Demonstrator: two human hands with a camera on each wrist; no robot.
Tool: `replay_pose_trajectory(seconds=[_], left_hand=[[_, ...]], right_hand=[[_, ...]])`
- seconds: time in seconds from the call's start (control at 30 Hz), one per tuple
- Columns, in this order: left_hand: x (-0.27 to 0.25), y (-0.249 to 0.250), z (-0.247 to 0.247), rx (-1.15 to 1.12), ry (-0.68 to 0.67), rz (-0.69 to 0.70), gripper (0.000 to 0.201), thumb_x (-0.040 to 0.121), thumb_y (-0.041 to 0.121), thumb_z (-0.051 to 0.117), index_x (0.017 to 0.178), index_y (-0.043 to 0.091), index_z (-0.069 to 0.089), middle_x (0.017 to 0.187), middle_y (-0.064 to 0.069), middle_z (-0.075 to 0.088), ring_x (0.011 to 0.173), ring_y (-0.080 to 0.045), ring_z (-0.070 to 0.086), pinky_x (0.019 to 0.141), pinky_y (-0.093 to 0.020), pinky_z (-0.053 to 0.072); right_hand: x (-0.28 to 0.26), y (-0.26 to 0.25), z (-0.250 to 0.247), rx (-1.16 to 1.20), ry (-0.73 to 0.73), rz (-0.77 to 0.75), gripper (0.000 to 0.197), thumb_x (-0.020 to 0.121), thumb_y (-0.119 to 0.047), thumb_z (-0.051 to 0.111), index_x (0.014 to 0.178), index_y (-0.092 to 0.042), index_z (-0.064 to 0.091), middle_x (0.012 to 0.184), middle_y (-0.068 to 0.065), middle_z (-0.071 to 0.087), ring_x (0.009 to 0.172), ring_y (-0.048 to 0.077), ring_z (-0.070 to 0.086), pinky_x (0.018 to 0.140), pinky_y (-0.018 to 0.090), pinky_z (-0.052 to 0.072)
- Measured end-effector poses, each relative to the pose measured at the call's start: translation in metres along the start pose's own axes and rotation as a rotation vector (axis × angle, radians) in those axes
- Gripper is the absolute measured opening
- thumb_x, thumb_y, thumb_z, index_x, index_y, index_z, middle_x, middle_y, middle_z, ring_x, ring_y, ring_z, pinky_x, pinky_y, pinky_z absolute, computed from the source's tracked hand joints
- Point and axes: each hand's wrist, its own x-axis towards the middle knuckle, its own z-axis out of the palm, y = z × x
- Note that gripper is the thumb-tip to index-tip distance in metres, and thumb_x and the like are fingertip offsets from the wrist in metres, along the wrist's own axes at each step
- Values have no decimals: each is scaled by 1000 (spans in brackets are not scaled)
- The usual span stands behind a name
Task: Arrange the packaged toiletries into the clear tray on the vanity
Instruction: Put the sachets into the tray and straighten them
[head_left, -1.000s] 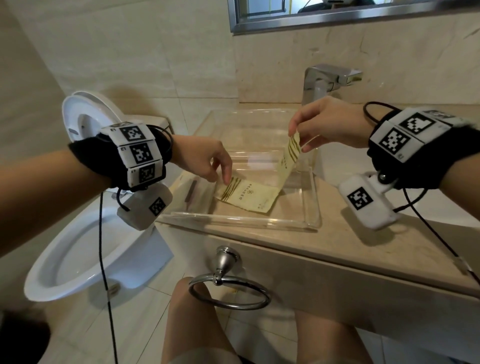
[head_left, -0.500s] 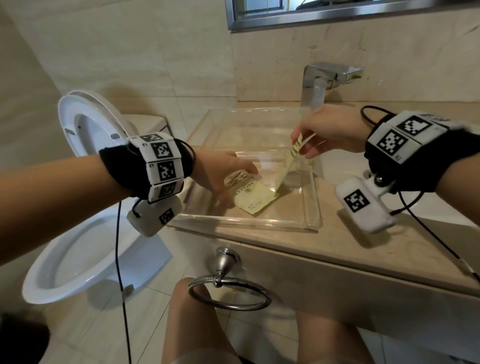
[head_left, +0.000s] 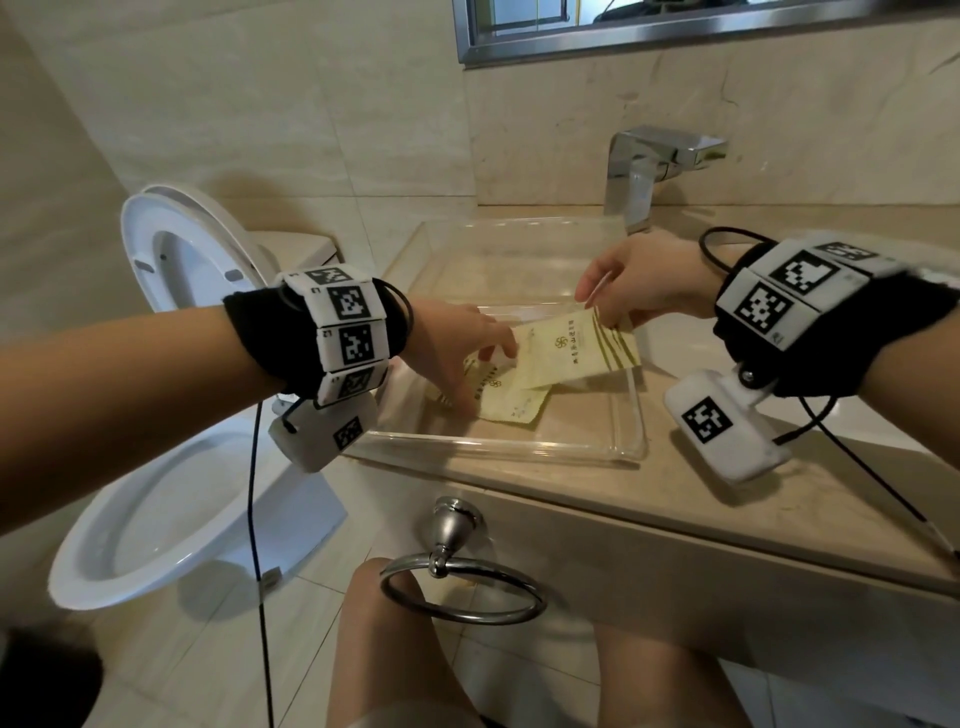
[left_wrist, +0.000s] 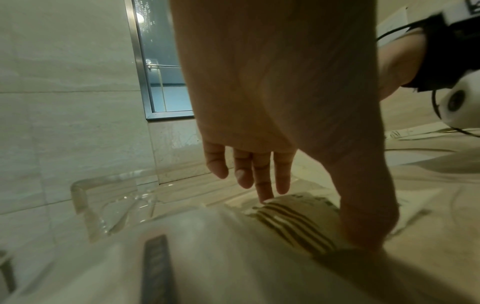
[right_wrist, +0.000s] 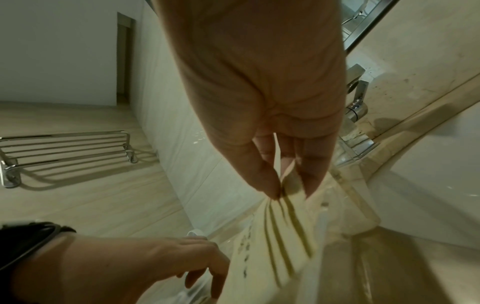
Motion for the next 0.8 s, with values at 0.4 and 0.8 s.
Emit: replay_pose_trajectory(seconds=[0.4, 0.8], left_hand=[[-1, -1, -2, 67, -56, -99, 64, 73, 52, 71, 123, 23, 44, 117, 5, 51, 99, -14, 49, 76, -25, 38], [-1, -1, -1, 64, -64, -99, 63, 73, 50, 71, 123, 21, 46, 117, 4, 51, 100, -14, 48, 80, -25, 40]], right_hand=[[-1, 1, 1, -43, -55, 5, 23, 81, 8, 60, 82, -14, 60, 86, 5, 64, 76, 13, 62, 65, 21, 54], [-2, -5, -2, -23, -22, -9, 17, 88, -5, 56, 103, -10, 63, 94, 5, 65, 81, 14, 62, 67, 21, 51]])
